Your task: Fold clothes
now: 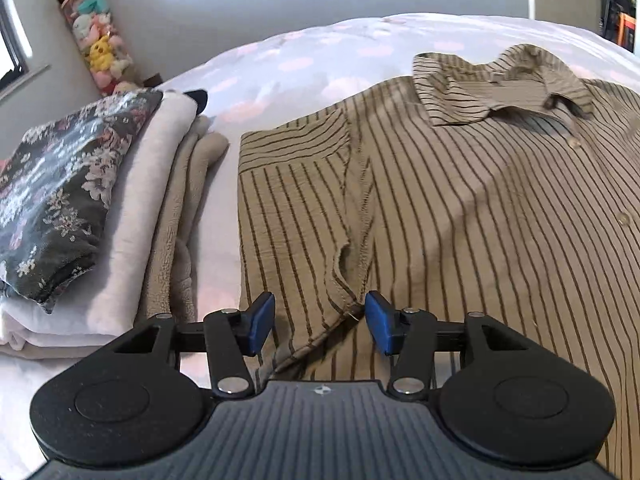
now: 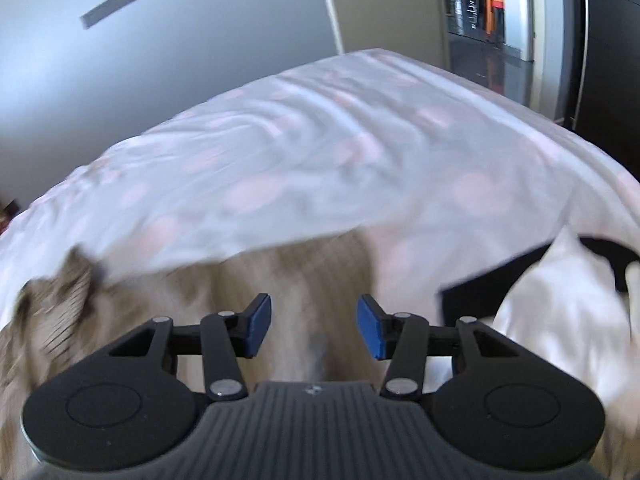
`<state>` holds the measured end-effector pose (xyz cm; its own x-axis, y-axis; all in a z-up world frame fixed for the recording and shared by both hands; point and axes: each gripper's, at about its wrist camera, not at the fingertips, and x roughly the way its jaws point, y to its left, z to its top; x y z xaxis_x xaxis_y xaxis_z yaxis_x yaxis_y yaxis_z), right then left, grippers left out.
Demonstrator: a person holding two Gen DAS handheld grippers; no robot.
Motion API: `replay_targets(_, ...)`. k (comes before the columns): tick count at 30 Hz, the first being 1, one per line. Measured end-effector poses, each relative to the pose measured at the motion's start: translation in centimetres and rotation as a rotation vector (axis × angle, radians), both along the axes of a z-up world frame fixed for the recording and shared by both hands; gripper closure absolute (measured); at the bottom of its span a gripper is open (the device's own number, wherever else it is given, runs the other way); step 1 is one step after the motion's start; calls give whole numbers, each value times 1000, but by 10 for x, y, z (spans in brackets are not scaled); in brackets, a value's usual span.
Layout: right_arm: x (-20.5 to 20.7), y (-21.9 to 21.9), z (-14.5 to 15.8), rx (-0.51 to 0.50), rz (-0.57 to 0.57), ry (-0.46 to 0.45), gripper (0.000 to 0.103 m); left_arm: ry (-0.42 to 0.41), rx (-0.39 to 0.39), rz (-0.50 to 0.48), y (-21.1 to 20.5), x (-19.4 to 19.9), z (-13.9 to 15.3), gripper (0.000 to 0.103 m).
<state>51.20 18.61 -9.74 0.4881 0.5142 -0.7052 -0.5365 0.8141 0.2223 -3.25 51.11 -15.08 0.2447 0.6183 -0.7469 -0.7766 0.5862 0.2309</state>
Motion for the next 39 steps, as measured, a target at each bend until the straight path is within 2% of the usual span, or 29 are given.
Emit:
replay_targets(4, 47, 10, -21, 1, -28, 17, 53, 13, 15, 32, 7, 4, -5, 55)
replay_targets(8, 72, 25, -43, -6, -46, 36, 49, 17, 40, 33, 11, 12, -8, 55)
replay_targets(11, 81, 33, -58, 3, -56, 60, 48, 22, 49, 25, 14, 17, -11, 55)
replay_targets(15, 78, 48, -64, 33, -40, 38, 48, 30, 61, 13, 13, 19, -15, 55)
replay_targets(16, 76, 53, -64, 29, -33, 33, 56, 30, 62, 11, 13, 19, -15, 55)
replay_targets(17, 74, 57, -64, 17, -21, 25, 84, 29, 63, 10, 13, 18, -15, 55)
replay_targets(18, 71, 62, -64, -8, -8, 13, 100, 28, 62, 9, 13, 18, -15, 55)
replay_targets(23, 68, 65, -45, -65, -56, -72, 99, 20, 54, 9, 12, 15, -13, 55)
replay_targets(26, 72, 64, -30, -78, -79, -91, 100, 11, 49, 10, 12, 13, -12, 55)
replay_targets(33, 49, 76, 9, -116, 6, -118, 99, -35, 30, 10, 16, 8, -7, 55)
replay_targets(39, -8, 91, 63, -85, 125, -141, 99, -84, 7, -7, 12, 2, -1, 55)
